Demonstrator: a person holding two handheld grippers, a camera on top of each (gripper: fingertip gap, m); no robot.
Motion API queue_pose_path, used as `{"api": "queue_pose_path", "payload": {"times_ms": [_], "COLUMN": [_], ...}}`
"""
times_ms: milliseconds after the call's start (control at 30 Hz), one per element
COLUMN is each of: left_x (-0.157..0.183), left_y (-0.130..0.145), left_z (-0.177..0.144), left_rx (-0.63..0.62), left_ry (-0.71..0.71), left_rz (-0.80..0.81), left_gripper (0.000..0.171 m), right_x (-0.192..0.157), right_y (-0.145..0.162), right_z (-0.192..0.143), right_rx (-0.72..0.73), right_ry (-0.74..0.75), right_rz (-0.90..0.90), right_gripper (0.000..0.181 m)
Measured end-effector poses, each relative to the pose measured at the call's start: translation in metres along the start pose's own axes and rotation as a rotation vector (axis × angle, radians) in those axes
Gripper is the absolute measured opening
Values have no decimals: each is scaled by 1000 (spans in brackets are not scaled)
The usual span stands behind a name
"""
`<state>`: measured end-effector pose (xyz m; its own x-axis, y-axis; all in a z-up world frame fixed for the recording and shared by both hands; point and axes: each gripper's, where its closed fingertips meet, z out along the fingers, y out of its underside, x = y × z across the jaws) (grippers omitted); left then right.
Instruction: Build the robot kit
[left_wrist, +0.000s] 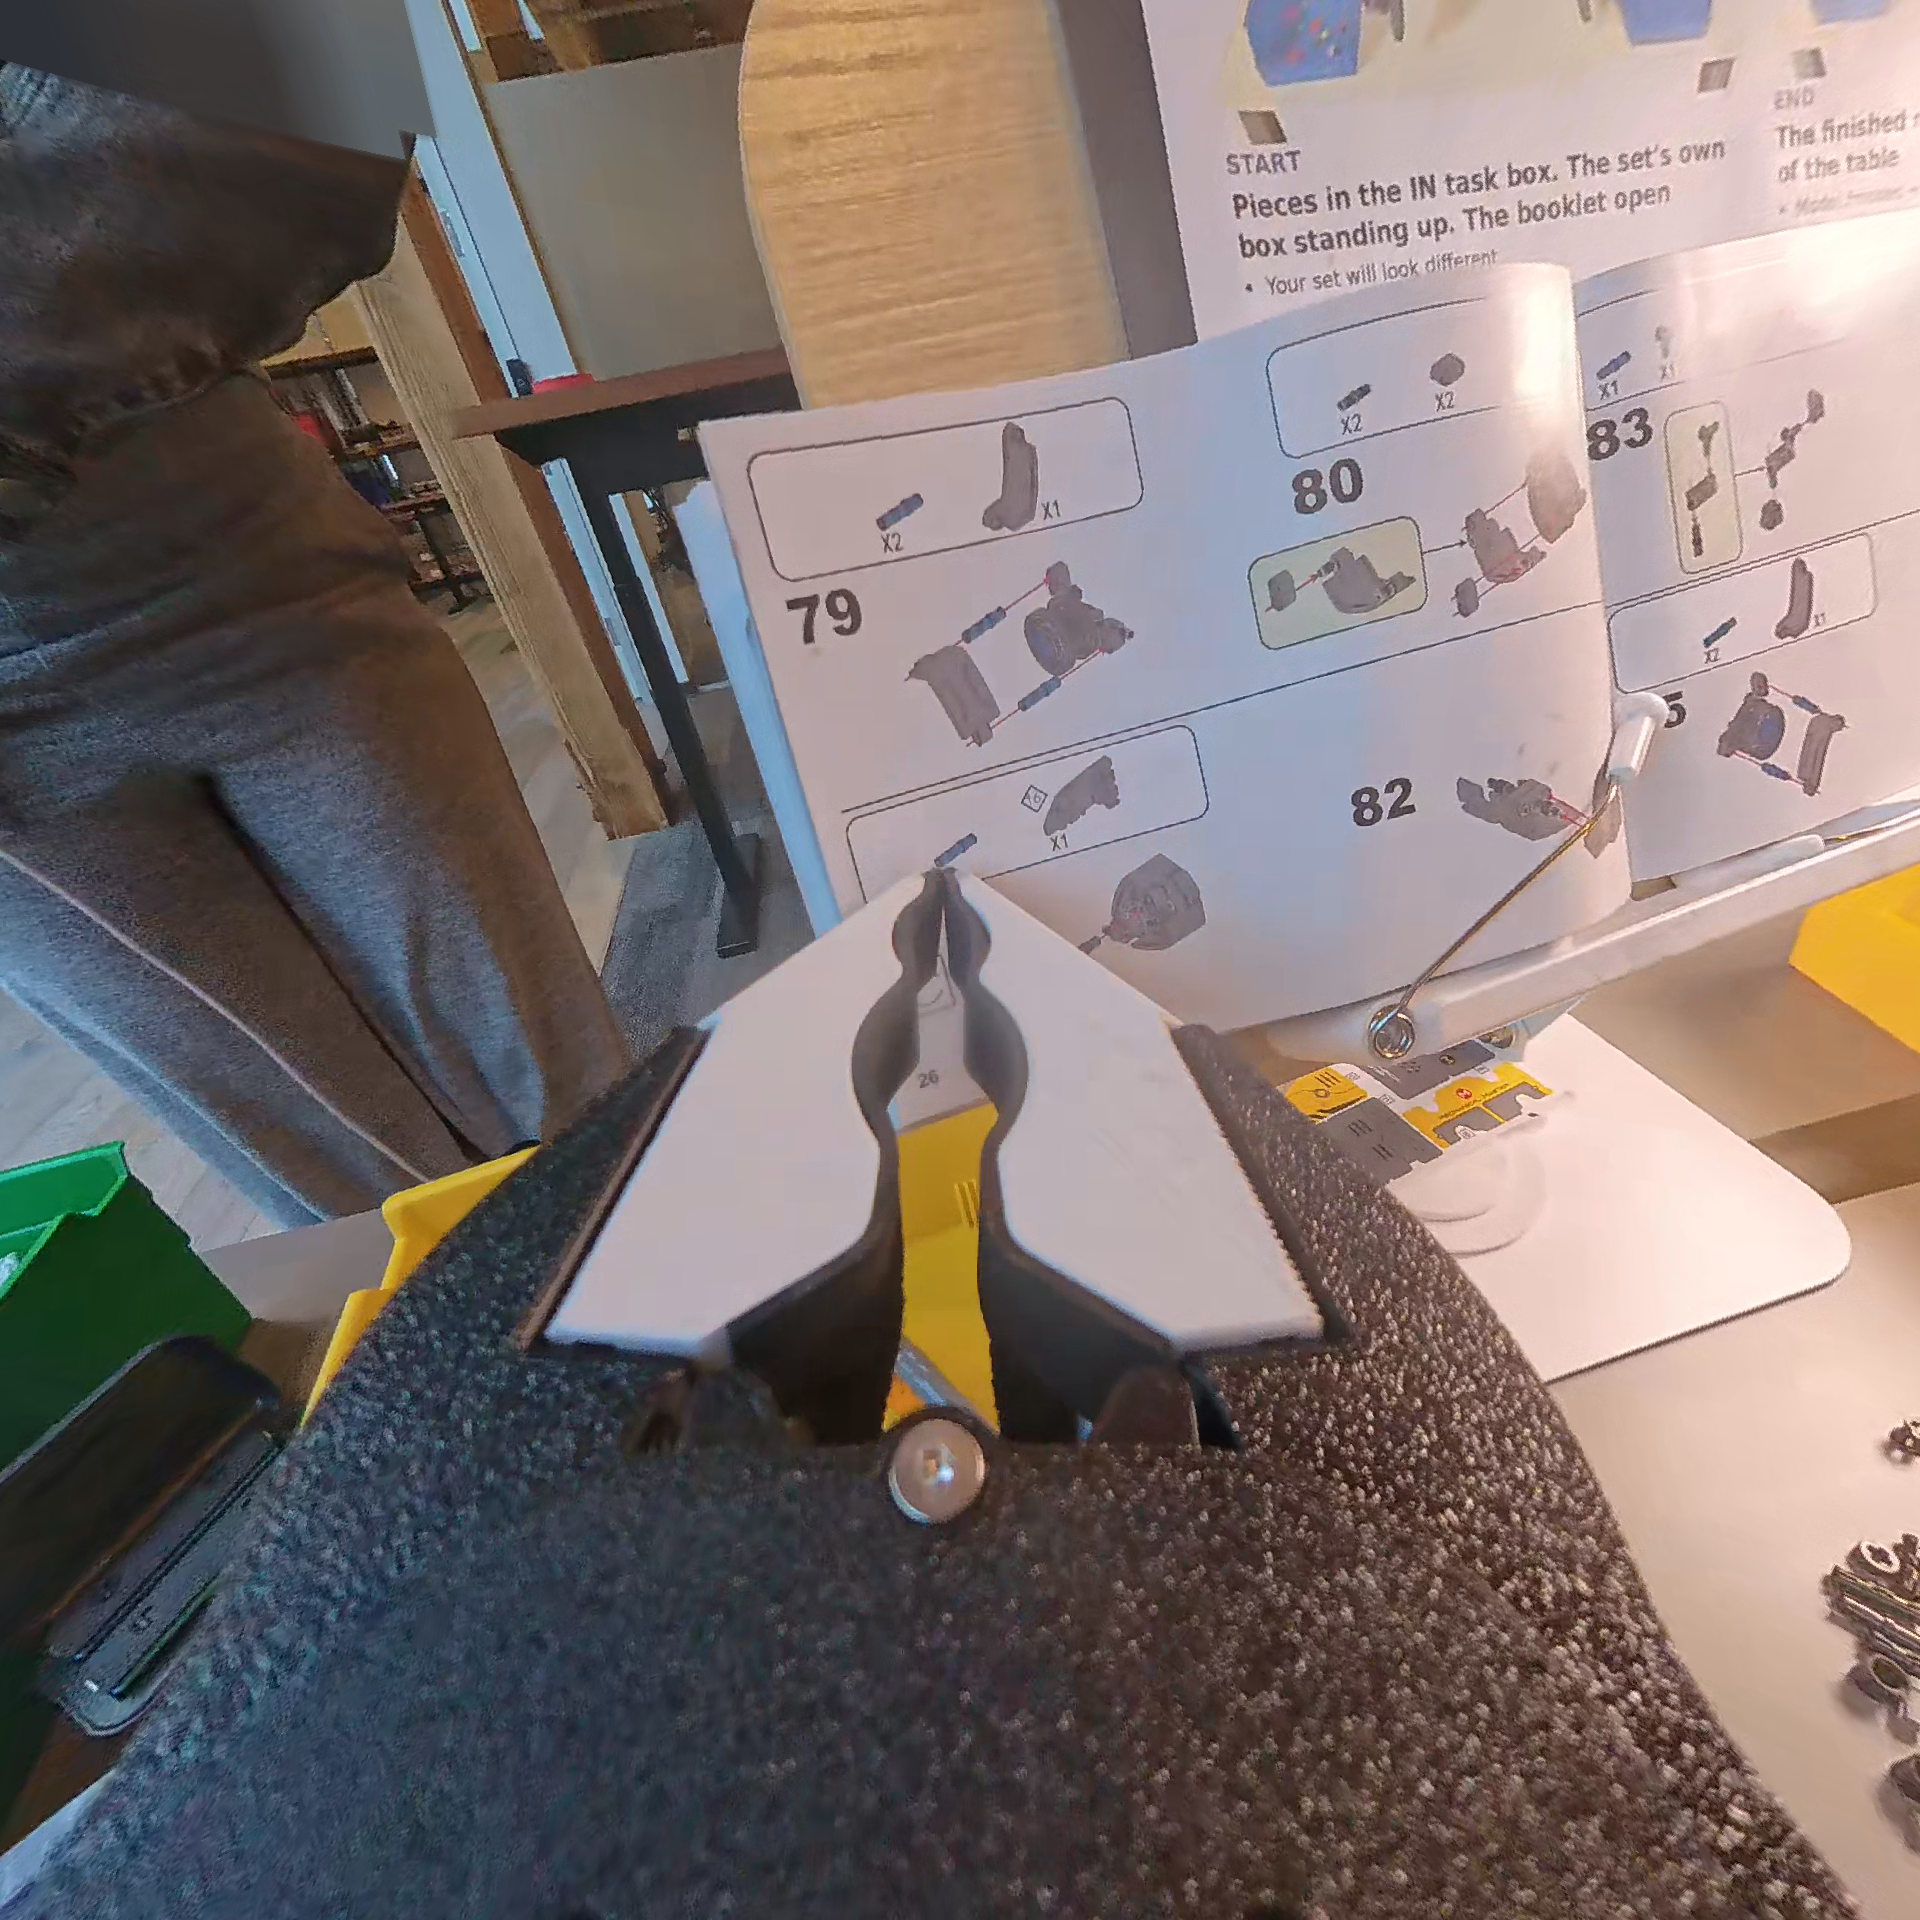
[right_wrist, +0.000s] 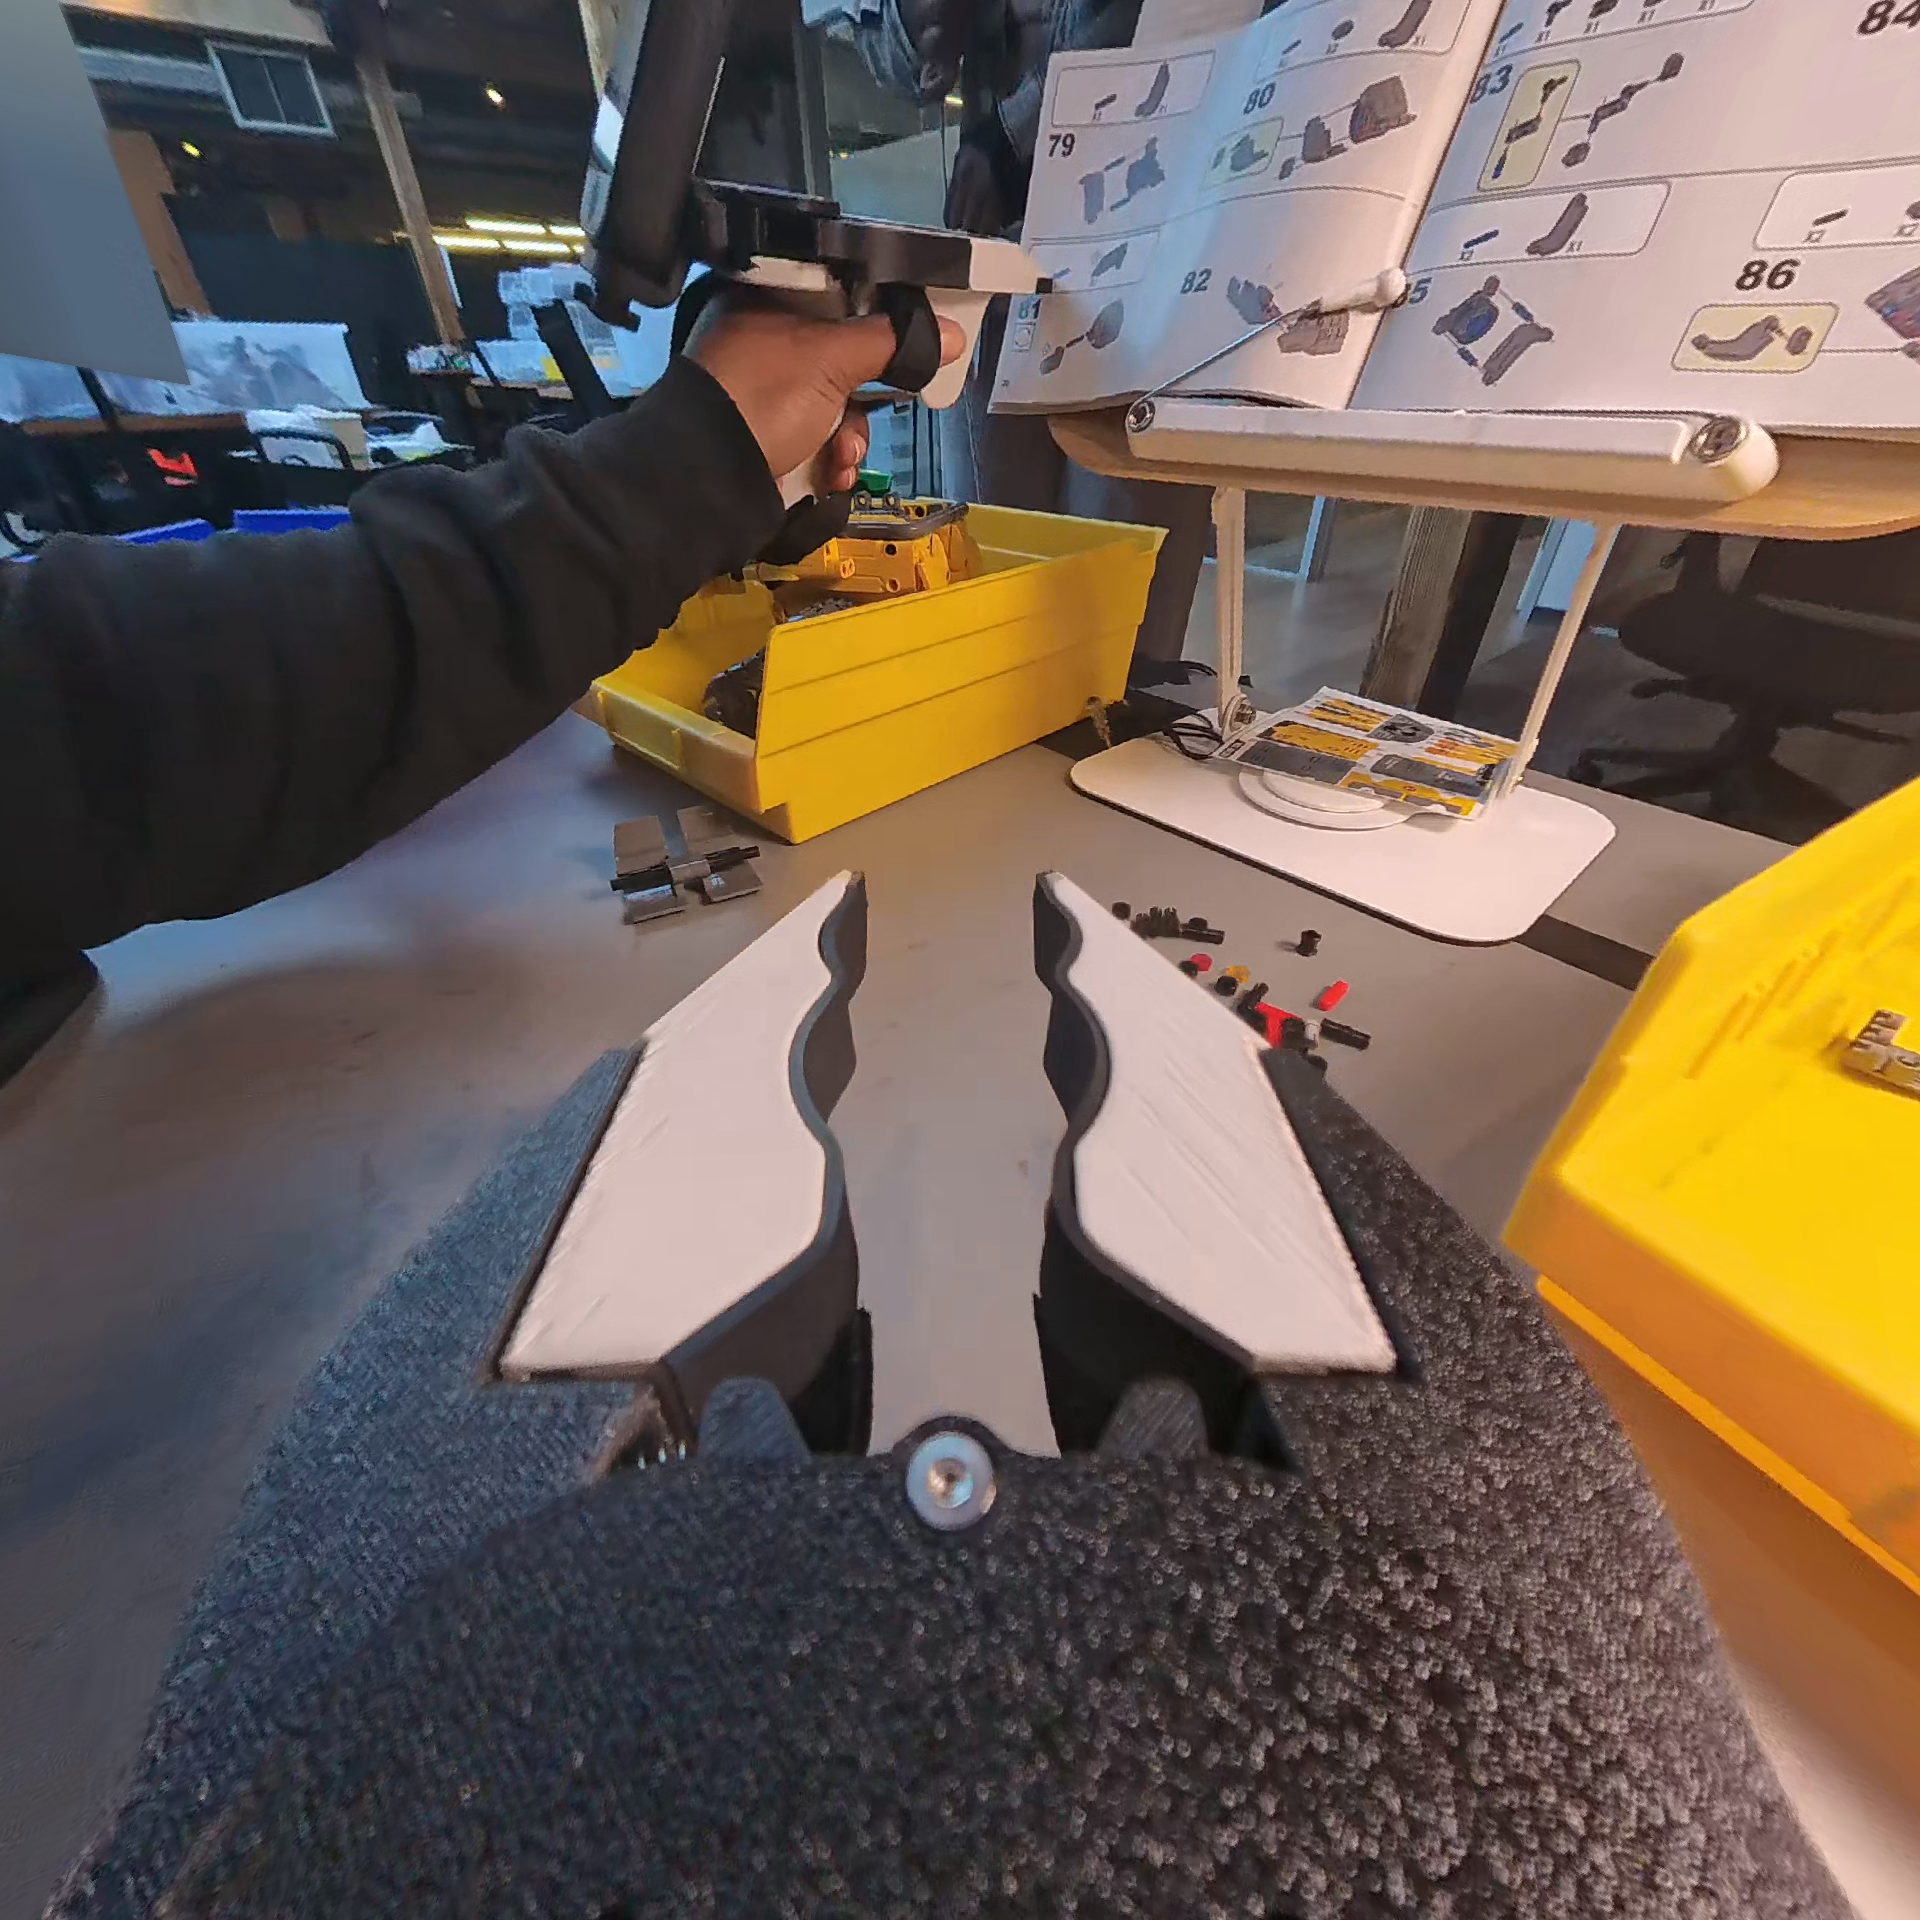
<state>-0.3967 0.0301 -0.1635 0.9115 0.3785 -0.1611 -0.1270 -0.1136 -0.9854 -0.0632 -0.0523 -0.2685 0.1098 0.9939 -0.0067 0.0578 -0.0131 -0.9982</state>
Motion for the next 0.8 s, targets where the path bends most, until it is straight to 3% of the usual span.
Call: {"api": "queue_pose_path", "payload": {"times_ms": [467,800], "left_x": [27,28], "left_y": [-4,-10], "left_z": [0,-3], "left_rx": [3,15], "left_ry": [51,61], "left_rz": [42,33], "left_gripper": [5,8], "right_x": [-1,-1], "right_y": [1,5], "right_z": [-4,-3], "right_rx": [7,-5], "right_ry": [-11,-21], "right_rz": [54,73], "right_gripper": [32,32]}}
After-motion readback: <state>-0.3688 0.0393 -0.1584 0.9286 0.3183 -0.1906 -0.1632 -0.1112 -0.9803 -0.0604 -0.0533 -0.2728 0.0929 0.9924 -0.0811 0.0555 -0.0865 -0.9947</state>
